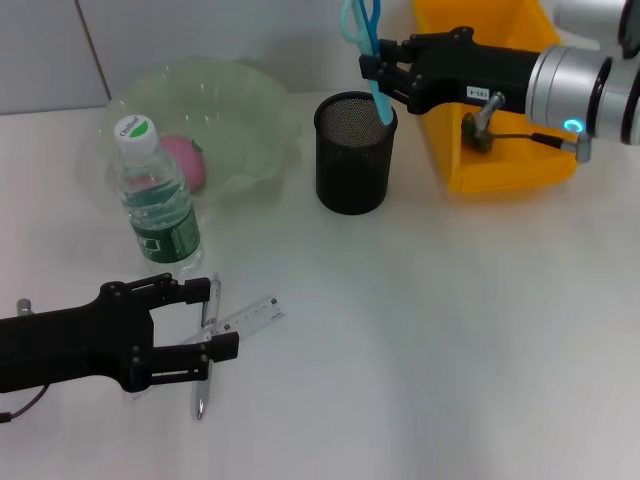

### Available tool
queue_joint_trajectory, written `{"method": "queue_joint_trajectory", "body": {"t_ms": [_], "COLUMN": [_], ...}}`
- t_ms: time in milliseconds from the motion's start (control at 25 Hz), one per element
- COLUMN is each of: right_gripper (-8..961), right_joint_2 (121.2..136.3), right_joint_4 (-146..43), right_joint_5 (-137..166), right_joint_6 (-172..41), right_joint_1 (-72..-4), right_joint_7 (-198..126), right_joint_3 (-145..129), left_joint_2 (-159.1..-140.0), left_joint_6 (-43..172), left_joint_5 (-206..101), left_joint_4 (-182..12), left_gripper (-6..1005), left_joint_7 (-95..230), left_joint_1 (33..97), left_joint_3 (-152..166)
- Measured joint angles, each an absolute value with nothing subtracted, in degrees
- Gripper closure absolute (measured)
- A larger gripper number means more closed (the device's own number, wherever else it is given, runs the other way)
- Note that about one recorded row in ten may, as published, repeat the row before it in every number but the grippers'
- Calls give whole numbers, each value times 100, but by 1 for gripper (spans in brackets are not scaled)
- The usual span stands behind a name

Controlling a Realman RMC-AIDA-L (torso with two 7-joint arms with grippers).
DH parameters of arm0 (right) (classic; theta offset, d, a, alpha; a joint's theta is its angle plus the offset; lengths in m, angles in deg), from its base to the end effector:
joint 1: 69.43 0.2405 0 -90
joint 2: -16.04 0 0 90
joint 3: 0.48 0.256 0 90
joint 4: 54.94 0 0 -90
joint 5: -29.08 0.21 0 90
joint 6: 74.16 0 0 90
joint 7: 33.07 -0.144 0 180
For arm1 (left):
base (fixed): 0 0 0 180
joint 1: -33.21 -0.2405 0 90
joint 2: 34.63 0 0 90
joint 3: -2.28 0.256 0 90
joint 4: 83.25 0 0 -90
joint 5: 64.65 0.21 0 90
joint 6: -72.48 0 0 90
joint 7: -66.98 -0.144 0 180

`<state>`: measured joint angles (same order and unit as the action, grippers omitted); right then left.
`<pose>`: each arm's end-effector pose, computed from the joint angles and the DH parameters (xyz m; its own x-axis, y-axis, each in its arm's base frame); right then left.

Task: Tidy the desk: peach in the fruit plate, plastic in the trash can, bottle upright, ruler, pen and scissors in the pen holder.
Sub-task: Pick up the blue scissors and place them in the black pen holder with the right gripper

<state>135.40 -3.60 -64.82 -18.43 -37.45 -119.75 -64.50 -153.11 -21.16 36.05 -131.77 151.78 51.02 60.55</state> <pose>0.1911 0.4162 0.0146 0.8281 -0.1531 -0.5392 -0.4560 -0.7434 -0.4893 -0.2622 0.2809 0.0013 0.7748 0.3692 0.5132 0.4422 -0.8966 -0.0226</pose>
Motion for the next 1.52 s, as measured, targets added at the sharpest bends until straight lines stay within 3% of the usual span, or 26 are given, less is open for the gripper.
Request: {"method": "queue_joint_trajectory", "body": {"t_ms": [760, 1520], "right_gripper": [705, 695], "right_joint_2": [13551, 13565], "right_joint_4": [-2255, -2581], "right_joint_5": [-4773, -4764], "right_joint_6": [-2277, -2504], "right_joint_1": [-3202, -3076], "right_joint_7": [-9837, -9824], "right_joint_3": [-6411, -6440], "left_joint_2": [-15293, -15290], "left_joint_6": [-2121, -2129], "left_joint_5": [3598, 3598], "left_joint_4": [-13177, -13177], "left_gripper": [162, 162], "left_joint_7": [15174, 15154], "left_joint_1": [5106, 5106], "left_joint_3": [6054, 6055]}}
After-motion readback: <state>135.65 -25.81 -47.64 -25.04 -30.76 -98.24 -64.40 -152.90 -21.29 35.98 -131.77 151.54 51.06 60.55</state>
